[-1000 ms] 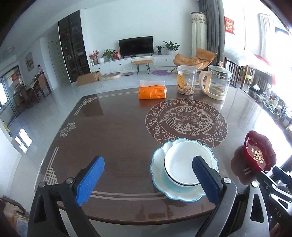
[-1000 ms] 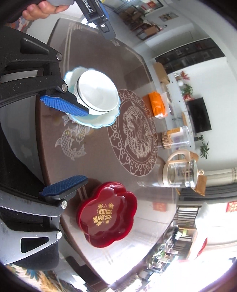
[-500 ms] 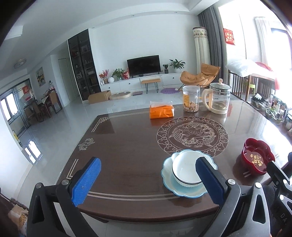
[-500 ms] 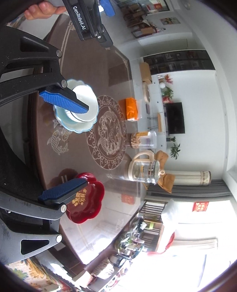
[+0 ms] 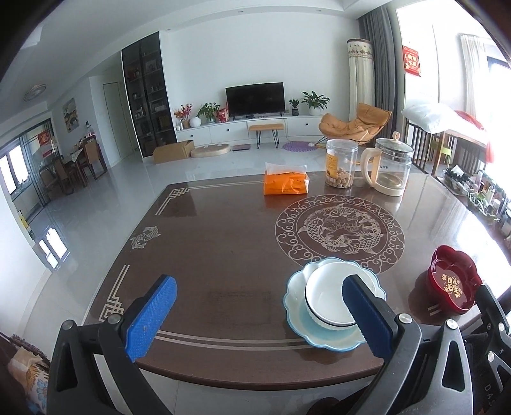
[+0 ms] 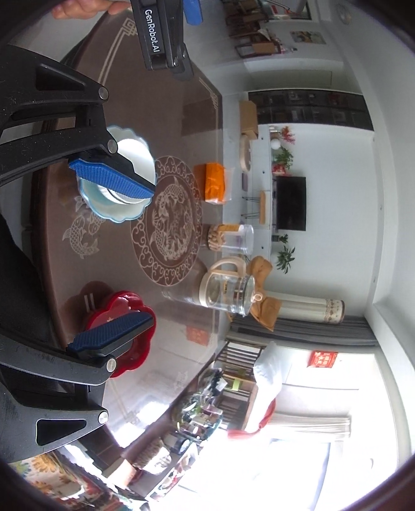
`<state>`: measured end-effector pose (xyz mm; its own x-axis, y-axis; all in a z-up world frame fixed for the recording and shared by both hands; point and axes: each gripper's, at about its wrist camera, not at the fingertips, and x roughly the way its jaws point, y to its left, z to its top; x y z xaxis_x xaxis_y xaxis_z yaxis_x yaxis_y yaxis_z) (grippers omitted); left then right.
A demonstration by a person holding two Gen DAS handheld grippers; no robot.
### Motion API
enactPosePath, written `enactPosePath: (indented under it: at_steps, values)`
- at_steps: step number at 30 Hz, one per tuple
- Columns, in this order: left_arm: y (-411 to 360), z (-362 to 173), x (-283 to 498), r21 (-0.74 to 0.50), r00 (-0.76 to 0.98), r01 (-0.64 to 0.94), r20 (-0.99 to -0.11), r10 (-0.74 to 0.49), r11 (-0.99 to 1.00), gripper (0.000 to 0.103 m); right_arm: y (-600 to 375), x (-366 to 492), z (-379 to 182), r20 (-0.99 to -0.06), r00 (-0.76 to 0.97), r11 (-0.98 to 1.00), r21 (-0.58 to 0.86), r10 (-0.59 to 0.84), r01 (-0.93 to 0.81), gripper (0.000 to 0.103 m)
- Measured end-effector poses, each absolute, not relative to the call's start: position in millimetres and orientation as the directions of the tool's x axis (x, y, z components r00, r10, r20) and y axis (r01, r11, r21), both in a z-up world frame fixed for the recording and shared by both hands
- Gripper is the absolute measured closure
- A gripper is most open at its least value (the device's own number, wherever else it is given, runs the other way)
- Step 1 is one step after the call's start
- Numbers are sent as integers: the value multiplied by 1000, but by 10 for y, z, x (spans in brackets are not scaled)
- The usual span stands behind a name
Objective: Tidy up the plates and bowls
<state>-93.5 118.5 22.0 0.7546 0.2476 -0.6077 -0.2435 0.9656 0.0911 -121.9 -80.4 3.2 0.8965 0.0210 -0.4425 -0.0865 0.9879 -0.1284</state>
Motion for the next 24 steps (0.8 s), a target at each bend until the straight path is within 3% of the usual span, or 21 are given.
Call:
enactPosePath:
  at_steps: [12, 18, 21, 24]
  values:
    - [1152, 83, -605, 120, 749, -201, -621, 232, 972, 0, -796, -971, -13, -424, 905, 986, -163, -34, -39, 26]
    - [1184, 75, -673, -47, 852, -80, -522, 44, 996, 0, -912, -1108, -29, -334, 938, 980, -199, -95, 29, 26]
    - [1186, 26, -668, -165, 882, 15, -463, -92, 986, 0, -1053, -1186, 34, -258, 962, 990, -126, -88, 57, 26]
    - [1143, 26, -559, -223, 864, 75, -472, -175, 972, 0, -1178, -1205, 83, -176, 982, 997, -39, -71, 65, 26]
